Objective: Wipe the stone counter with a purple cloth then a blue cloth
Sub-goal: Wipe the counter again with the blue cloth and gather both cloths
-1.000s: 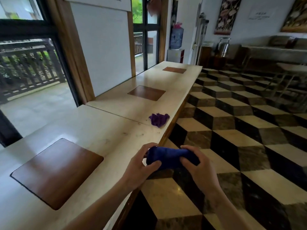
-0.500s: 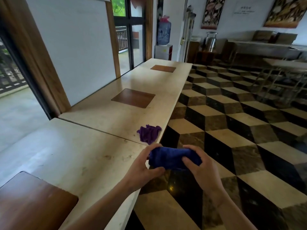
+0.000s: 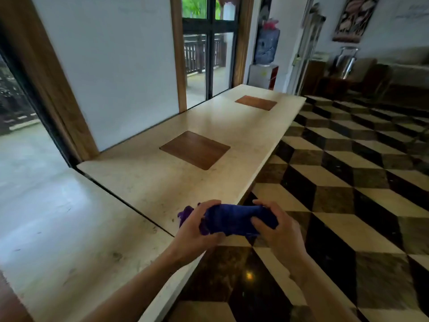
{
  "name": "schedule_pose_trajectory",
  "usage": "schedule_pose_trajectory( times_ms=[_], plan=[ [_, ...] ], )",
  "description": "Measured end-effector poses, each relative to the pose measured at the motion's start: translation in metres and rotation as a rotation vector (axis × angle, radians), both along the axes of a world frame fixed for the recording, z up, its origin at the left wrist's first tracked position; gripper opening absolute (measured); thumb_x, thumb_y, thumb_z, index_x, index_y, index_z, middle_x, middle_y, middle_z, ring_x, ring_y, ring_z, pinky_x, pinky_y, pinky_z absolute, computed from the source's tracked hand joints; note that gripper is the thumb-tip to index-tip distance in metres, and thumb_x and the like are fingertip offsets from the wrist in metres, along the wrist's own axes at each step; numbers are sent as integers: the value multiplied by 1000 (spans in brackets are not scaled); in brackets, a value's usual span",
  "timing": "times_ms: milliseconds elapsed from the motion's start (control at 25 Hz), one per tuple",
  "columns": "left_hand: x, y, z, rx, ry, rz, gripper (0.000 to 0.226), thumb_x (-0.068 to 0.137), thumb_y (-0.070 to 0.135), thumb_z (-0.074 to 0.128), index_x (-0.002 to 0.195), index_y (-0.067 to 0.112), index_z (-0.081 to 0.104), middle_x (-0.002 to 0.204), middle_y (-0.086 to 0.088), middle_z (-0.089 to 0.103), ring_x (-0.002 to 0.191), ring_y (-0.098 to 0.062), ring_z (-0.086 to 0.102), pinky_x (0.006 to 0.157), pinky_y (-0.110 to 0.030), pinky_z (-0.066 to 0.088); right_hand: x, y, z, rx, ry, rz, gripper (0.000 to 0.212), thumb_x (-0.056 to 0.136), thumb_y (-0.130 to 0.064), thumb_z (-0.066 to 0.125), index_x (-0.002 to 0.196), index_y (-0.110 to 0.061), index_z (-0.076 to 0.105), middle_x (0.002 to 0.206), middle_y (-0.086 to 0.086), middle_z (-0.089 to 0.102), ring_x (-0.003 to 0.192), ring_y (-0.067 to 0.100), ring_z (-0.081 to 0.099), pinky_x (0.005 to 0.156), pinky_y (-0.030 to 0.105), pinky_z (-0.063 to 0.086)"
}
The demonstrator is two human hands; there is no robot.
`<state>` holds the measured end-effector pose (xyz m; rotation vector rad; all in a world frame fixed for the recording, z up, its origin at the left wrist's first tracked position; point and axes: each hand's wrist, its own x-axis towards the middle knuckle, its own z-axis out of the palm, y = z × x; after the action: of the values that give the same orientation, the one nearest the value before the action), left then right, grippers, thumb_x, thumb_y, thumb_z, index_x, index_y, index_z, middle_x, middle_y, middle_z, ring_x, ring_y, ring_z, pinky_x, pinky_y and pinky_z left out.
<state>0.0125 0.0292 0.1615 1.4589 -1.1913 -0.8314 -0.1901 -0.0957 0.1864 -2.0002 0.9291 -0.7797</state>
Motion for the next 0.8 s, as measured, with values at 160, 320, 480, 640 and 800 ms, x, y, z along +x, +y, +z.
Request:
schedule_pose_trajectory(
  times_ms=[160,320,480,640,800],
  plan=[
    [9,-35,-6,40,-21,89,71,78,26,80,135,47,44,133,6,52,117,-18,60,83,-31,58,27,-54,-10,50,-15,64,38,90,-29,68,110,-58,54,107,-23,64,98,-6,60,74,12,53],
    [44,-53,-15,88,-26,217,70,73,32,79,130,53,45,129,10,52,111,-4,59,77,-29,60,77,-89,-23,63,-6,179,43,91,-24,69,104,-61,52,99,-31,63,97,-14,57,72,7,50],
    [100,-66,-33,125,-37,386,68,76,28,76,129,56,43,123,14,56,106,7,56,76,-24,58,154,-122,-30,39,55,339,35,91,-24,69,107,-51,56,102,-33,62,100,-6,59,83,15,52],
    [155,-78,-47,122,-35,518,67,80,24,76,131,52,43,124,14,54,108,6,55,78,-16,55,232,-151,-28,-25,139,493,24,92,-28,67,115,-33,60,105,-20,63,98,3,62,84,17,50],
    [195,-82,-53,133,-71,609,66,81,26,75,131,52,42,126,16,54,112,3,54,84,-15,51,301,-173,-31,-51,178,626,25,93,-26,66,115,-34,58,103,-22,60,97,-6,58,83,8,46]
  ],
)
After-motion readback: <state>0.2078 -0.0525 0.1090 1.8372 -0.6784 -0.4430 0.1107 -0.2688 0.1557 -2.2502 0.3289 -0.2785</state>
